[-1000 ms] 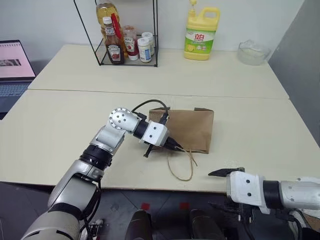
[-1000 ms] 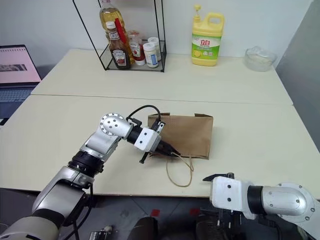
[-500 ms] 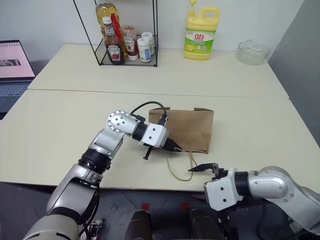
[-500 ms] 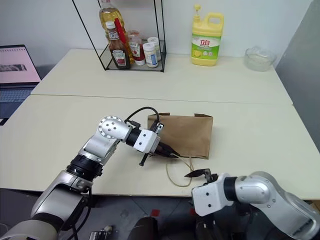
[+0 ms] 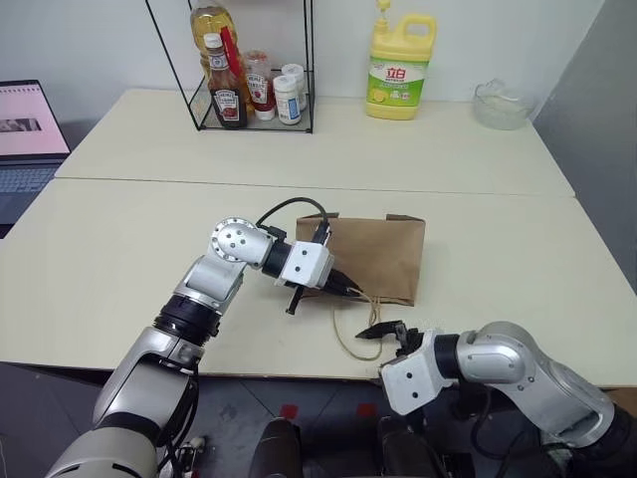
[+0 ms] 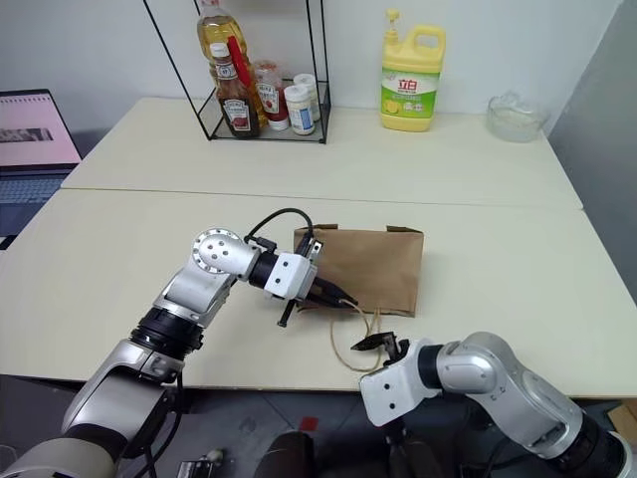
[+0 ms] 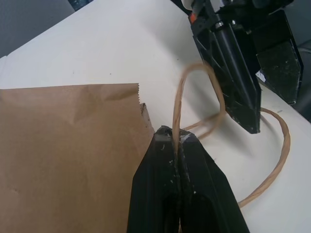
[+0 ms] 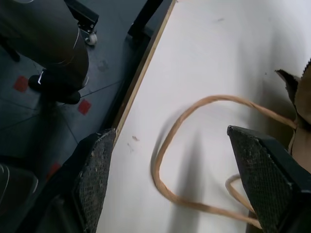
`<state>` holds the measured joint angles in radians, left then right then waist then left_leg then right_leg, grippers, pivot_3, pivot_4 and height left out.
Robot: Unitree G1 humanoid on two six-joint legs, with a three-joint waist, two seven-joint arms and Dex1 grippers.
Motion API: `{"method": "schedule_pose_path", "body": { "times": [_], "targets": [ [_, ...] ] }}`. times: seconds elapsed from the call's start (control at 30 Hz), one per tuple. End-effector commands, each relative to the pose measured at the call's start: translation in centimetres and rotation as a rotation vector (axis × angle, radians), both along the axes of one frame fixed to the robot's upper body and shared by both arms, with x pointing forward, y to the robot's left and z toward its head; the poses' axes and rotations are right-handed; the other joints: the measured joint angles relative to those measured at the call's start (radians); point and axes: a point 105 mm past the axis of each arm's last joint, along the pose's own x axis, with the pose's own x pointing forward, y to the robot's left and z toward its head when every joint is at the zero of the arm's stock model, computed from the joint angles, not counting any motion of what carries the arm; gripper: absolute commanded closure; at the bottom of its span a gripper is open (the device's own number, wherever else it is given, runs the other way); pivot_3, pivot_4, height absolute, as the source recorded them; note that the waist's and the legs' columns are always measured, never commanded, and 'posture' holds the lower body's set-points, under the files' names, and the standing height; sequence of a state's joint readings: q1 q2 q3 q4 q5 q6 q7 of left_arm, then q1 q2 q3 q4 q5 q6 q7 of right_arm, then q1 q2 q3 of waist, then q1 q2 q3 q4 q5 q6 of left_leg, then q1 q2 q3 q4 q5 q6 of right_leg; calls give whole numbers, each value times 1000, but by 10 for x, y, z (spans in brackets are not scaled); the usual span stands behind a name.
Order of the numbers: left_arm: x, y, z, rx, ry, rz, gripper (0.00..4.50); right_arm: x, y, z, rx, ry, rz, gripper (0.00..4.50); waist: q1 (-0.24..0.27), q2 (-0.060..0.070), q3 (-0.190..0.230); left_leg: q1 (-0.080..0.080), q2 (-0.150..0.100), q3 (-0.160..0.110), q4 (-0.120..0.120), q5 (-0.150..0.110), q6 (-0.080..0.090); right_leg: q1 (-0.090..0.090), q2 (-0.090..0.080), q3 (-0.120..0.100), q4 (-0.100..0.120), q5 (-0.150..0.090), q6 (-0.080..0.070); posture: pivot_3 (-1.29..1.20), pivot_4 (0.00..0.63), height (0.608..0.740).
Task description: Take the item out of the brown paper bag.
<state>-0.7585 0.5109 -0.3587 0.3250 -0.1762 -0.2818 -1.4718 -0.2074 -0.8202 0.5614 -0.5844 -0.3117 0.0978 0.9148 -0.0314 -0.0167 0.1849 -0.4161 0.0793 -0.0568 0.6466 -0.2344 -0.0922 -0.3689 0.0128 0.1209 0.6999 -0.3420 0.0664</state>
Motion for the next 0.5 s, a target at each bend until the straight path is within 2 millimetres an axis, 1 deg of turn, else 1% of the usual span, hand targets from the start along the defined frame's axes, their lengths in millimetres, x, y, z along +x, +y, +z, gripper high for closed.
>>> {"method": "schedule_pose_path", "body": {
  "times": [0.03,0.1,0.2,0.4,0.5],
  "targets": [
    [3,1,11,-25,-39,13,4485,-5,-7,4,-4,-27,-7,614,0,0,0,0,0,0,0,0,0,0,0,0,0,0,0,0,150,740],
    [3,1,11,-26,-39,15,4485,-4,-9,2,-8,-31,-21,614,1,0,0,0,0,0,0,0,0,0,0,0,0,0,0,0,150,740],
    [3,0,11,-28,-38,11,4485,4,-9,-4,-12,-41,-58,614,0,0,0,0,0,0,0,0,0,0,0,0,0,0,0,0,150,740],
    [2,1,11,-26,-41,7,4485,11,-8,-6,-3,-7,-99,614,0,0,0,0,0,0,0,0,0,0,0,0,0,0,0,0,150,740],
    [3,1,12,-27,-43,10,4485,13,-3,-5,28,27,-128,614,0,0,0,0,0,0,0,0,0,0,0,0,1,0,0,0,150,740]
  ]
}}
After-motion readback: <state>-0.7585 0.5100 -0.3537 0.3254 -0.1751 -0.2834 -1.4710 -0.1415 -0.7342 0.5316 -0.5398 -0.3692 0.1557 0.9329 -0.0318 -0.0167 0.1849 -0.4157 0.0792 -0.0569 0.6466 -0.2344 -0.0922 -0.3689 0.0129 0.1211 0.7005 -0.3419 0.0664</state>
